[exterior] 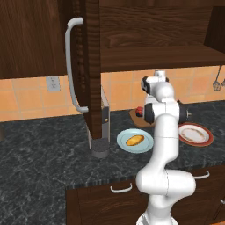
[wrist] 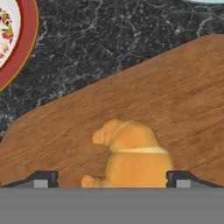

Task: From the different types of pastries on the counter, select a croissant and place it on the cutting board. Then retrieve a jar of jam from the cabinet and place it alongside the croissant on the cutting board.

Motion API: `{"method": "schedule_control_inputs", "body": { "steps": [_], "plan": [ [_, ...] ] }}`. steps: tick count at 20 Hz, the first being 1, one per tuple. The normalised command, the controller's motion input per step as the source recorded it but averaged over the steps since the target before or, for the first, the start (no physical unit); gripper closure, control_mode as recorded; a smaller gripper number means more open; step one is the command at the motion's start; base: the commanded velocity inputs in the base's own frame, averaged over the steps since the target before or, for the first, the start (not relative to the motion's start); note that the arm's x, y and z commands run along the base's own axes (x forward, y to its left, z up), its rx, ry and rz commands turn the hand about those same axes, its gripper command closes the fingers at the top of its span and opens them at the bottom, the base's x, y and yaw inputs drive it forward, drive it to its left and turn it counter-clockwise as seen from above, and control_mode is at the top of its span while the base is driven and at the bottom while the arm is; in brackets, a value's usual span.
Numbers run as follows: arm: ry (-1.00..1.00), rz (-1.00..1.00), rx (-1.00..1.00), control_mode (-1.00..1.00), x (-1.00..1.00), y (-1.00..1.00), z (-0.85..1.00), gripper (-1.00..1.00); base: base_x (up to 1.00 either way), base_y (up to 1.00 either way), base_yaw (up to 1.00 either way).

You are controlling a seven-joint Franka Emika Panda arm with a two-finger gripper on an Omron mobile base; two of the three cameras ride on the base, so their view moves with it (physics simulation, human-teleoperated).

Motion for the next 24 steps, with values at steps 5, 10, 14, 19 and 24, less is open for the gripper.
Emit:
{"method": "schedule_control_inputs", "body": {
  "steps": [5, 10, 14, 19, 24],
  "plan": [
    [0.00, 0.09, 0.00, -1.00, -0.51, 0.05, 0.00, -1.00, 0.00, 0.00, 0.00],
    [0.00, 0.02, 0.00, -1.00, -0.35, -0.02, -0.05, -1.00, 0.00, 0.00, 0.00],
    [-0.04, 0.03, 0.00, -1.00, -0.79, -0.06, -0.04, -1.00, 0.00, 0.00, 0.00],
    [-0.10, 0.05, 0.00, -1.00, -0.81, 0.00, 0.00, -1.00, 0.00, 0.00, 0.00],
    [-0.10, 0.05, 0.00, -1.00, -0.93, 0.00, 0.00, -1.00, 0.00, 0.00, 0.00]
  ]
}}
